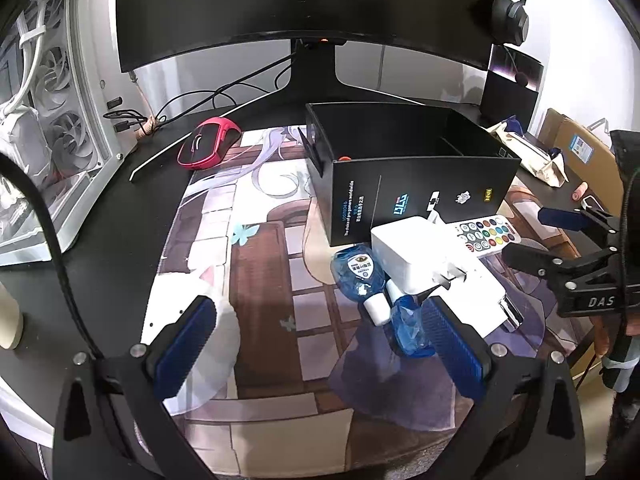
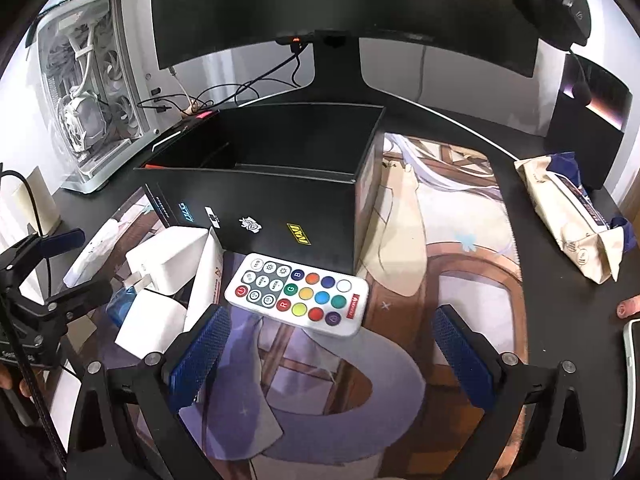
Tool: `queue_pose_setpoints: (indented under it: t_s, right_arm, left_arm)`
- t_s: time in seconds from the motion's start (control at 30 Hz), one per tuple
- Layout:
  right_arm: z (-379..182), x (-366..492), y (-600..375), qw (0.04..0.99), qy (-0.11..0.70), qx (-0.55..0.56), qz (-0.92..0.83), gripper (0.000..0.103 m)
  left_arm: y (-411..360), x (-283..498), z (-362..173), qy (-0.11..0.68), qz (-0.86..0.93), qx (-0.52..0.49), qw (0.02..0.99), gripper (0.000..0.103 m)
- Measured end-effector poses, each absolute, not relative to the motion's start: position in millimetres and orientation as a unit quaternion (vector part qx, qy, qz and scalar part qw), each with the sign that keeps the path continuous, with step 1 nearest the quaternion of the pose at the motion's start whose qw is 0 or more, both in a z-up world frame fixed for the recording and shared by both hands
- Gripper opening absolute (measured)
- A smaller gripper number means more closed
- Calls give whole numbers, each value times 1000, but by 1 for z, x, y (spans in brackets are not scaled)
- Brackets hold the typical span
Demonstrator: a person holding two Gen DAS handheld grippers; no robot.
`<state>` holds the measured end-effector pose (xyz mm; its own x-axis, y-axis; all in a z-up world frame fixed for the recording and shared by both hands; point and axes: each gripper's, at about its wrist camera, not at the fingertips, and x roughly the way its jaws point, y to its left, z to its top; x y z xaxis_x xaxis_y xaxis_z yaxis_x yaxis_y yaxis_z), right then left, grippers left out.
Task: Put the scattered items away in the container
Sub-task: 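Position the right gripper around the white remote with coloured buttons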
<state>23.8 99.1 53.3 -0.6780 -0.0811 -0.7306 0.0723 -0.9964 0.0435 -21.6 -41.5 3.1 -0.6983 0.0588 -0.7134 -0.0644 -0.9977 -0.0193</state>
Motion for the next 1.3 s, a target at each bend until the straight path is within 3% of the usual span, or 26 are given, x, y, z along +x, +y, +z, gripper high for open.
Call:
queue_pose_setpoints:
  t_s: [1.3]
  right_arm:
    - [42, -13, 80, 13, -6, 443, -896, 102]
  left_arm:
    - [-49, -25, -1, -6, 917, -396, 40, 103]
